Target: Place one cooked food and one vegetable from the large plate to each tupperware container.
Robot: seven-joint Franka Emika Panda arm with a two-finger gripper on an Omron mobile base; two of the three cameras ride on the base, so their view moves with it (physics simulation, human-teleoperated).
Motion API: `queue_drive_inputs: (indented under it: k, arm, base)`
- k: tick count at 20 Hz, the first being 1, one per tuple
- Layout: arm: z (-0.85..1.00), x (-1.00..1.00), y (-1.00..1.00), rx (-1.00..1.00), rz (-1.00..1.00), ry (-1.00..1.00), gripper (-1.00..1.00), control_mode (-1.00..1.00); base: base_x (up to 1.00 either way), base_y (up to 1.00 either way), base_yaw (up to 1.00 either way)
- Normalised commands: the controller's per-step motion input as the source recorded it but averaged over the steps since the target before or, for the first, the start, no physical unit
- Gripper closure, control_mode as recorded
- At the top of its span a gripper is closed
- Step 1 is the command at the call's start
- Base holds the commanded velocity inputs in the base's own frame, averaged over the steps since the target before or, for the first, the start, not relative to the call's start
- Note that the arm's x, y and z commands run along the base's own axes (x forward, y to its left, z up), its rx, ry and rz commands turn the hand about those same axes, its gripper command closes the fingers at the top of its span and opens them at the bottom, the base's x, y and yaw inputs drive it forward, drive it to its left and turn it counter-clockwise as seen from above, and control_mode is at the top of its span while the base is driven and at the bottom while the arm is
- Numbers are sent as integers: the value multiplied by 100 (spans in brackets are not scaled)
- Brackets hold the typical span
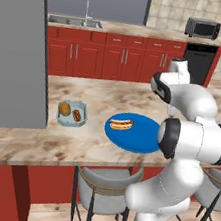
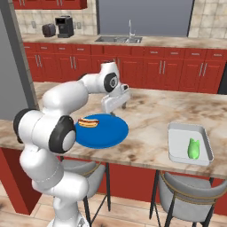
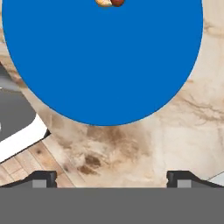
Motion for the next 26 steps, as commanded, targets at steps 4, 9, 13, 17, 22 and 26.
queue_drive_inputs:
  k: [4, 9, 13, 17, 22, 26]
  arm:
    - [-4, 27, 92, 11, 48, 21, -100, -100]
    - [-9, 39, 75, 17, 52, 20, -100, -100]
    - [-32, 63, 64, 25, 54, 16, -100, -100]
    - [-56, 14, 26, 12, 53, -2, -100, -100]
    - [-45, 8, 12, 3, 27, -7, -100, -100]
    - [-9, 16, 11, 0, -8, -4, -100, -100]
  base:
    - [0, 0, 0]
    - [0, 0, 0]
    - [0, 0, 0]
    - [0, 0, 0]
    - [0, 0, 0]
    - [0, 0, 0]
